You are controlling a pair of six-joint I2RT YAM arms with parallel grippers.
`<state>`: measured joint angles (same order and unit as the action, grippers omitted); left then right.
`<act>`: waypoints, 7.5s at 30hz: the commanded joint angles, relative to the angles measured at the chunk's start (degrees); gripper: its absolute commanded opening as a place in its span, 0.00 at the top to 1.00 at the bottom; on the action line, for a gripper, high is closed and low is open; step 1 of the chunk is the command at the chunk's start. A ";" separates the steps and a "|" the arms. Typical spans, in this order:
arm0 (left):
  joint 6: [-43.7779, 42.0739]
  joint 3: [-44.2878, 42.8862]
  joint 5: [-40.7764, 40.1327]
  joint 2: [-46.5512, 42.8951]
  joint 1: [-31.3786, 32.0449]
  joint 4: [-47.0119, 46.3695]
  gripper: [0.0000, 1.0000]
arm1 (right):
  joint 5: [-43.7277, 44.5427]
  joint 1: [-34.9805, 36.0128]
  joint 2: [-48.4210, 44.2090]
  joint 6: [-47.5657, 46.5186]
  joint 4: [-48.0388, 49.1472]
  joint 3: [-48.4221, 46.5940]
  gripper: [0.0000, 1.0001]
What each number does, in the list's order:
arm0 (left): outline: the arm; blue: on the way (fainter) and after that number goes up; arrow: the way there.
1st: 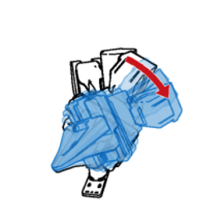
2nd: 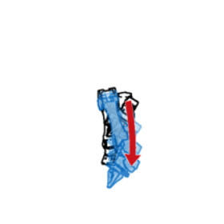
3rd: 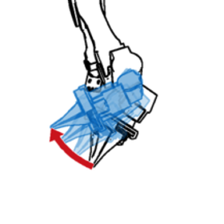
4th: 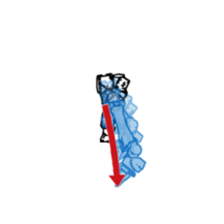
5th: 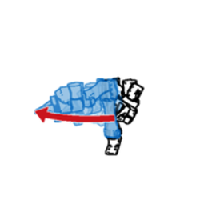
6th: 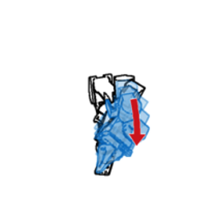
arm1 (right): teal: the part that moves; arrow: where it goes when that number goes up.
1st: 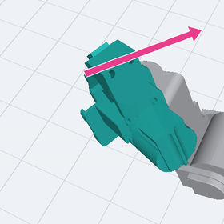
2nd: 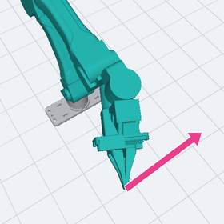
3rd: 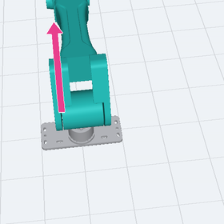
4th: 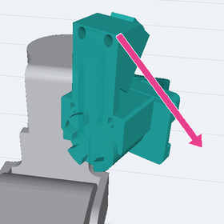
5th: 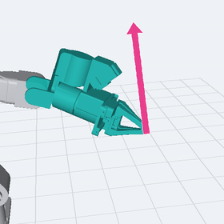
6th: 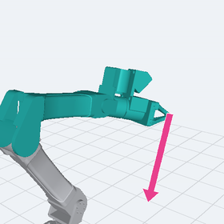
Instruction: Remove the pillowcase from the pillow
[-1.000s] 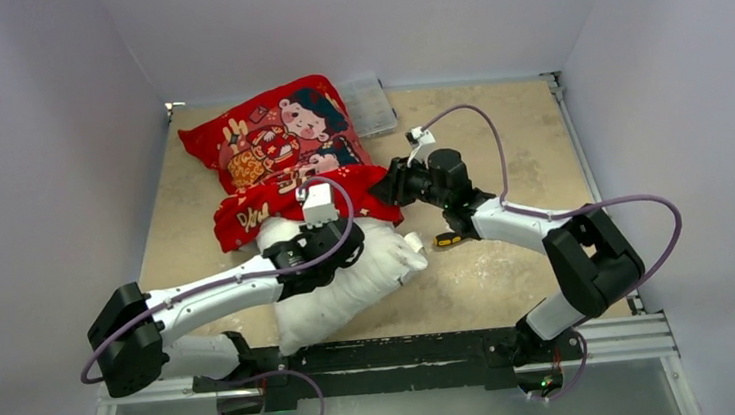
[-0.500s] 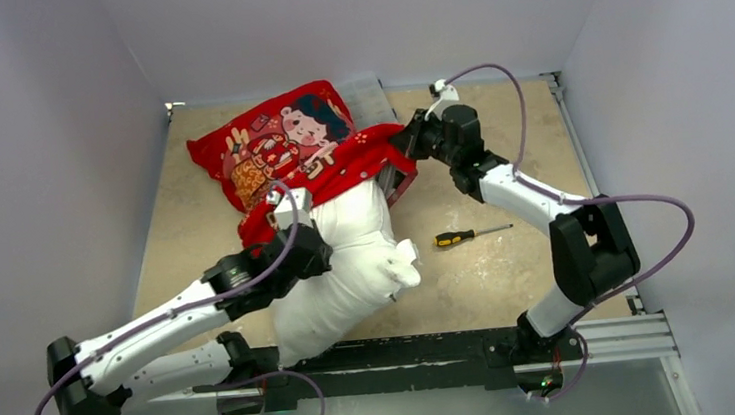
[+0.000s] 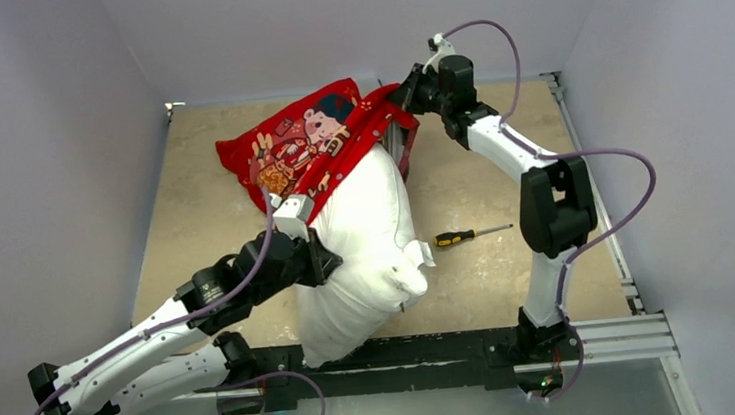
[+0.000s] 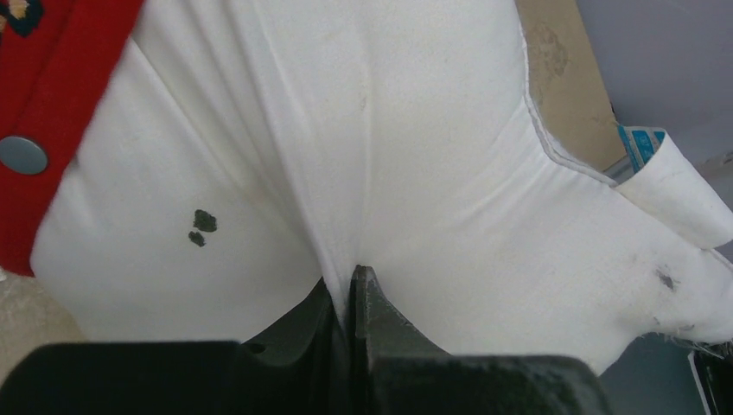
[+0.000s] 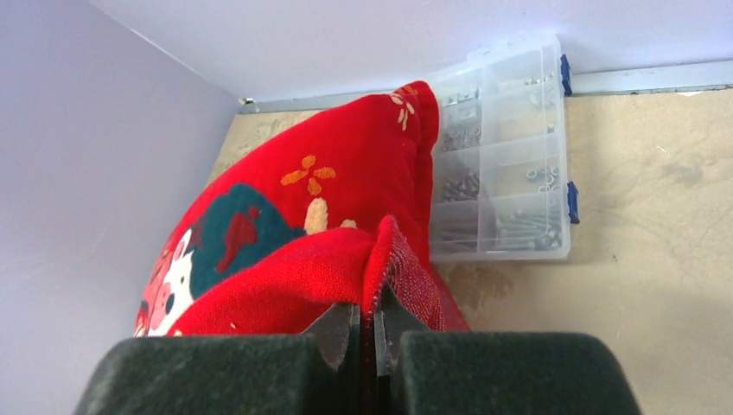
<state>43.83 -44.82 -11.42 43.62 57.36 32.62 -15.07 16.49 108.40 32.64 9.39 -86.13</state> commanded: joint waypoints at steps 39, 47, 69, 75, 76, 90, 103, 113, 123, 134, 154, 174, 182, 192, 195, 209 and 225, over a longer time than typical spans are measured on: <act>-1.21 -6.46 9.03 25.86 -9.67 -26.12 0.45 | 24.38 10.22 -40.85 -4.37 -11.21 25.41 0.01; -2.45 -4.25 -4.95 12.25 -16.60 -11.61 0.38 | 25.91 22.07 -42.35 0.44 -20.41 27.33 0.01; -2.59 1.29 -1.85 11.58 -18.51 -13.74 0.36 | 32.55 40.62 -27.67 11.61 -32.18 31.39 0.01; -1.67 2.90 -3.19 11.40 -18.51 -14.01 0.36 | 36.34 41.71 -18.03 13.03 -28.91 31.02 0.12; -1.32 3.47 -3.29 11.45 -18.49 -14.38 0.36 | 36.82 41.75 -17.22 13.08 -28.45 30.76 0.20; 0.94 7.45 1.75 12.97 -18.47 -21.50 0.36 | 37.43 41.75 -24.51 11.35 -23.60 28.91 1.00; 4.38 8.96 -4.85 18.00 -19.34 -23.65 1.00 | 41.77 41.19 -37.52 11.54 -20.91 27.77 1.00; 6.21 7.92 -13.13 19.57 -25.86 -20.84 1.00 | 50.44 40.11 -55.81 12.77 -22.29 24.35 1.00; 10.67 6.37 -13.56 26.12 -39.39 -22.33 1.00 | 46.77 40.11 -74.01 4.05 -14.65 25.53 1.00; 5.41 -1.43 1.50 31.28 -50.26 -25.76 1.00 | 36.98 40.11 -72.56 -0.20 -9.15 31.30 1.00; -9.10 -11.99 8.46 11.24 -50.24 -2.24 0.19 | 4.73 43.07 -32.56 -4.29 17.06 31.20 0.83; -5.92 -10.71 5.98 16.17 -28.99 -4.74 0.01 | 32.04 22.23 -37.02 -0.83 -2.25 24.81 0.08; -3.99 -15.30 -4.66 28.41 -13.52 -7.92 0.01 | 23.53 17.64 -30.42 -3.46 6.73 30.17 0.07; 1.31 -2.77 -11.53 34.75 -10.74 -12.87 0.13 | 13.55 18.74 -15.46 -6.90 11.95 31.30 0.07; 2.24 1.50 -10.63 33.32 -10.76 -13.97 0.50 | 12.95 19.76 -14.22 -7.40 12.40 32.12 0.10; 1.09 0.56 -11.53 11.59 -10.78 -2.02 1.00 | 20.90 16.18 -14.14 -5.04 7.12 24.15 1.00; 2.42 -2.87 -13.24 -5.20 -10.77 10.69 1.00 | 19.30 -3.62 -13.25 -0.13 7.01 8.25 1.00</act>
<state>45.93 -44.88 -23.11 40.62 46.33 35.35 -3.40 18.65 94.54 32.14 9.65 -69.95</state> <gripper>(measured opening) 0.015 0.090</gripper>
